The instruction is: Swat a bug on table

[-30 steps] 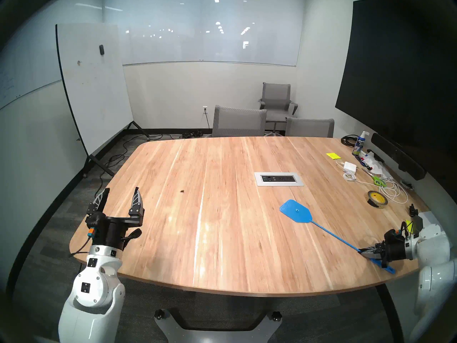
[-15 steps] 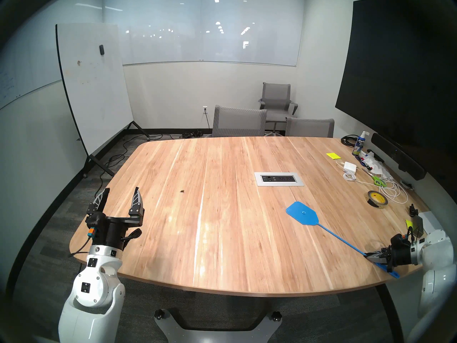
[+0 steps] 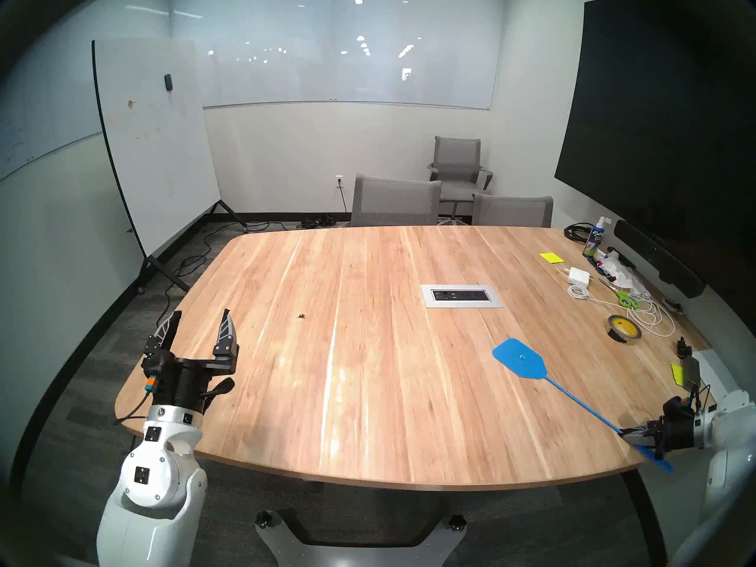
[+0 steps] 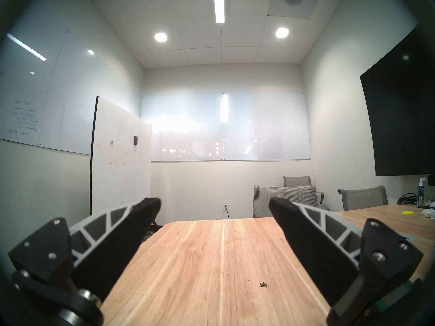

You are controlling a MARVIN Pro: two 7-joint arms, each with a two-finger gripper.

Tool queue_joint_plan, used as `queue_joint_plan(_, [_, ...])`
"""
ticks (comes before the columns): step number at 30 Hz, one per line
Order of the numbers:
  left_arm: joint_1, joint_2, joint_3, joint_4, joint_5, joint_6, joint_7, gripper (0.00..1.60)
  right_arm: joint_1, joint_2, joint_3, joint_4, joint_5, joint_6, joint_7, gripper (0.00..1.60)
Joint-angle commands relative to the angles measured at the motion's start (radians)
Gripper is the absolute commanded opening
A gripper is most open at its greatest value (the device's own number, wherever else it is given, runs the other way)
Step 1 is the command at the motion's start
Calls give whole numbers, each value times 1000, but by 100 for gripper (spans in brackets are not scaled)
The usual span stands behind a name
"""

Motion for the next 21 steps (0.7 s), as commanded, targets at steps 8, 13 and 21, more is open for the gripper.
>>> queue_joint_plan(8, [0,0,1,-19,1,-6,-1,160,-93,39,1,32,16,-3,-2,0])
queue_joint_plan(13, [0,0,1,-19,1,-6,-1,160,-103,42,5,29,30,-6,-2,75])
queue_joint_plan(21, [0,0,1,-19,1,-6,-1,160,-117,44,9,25,45,-15,-2,160])
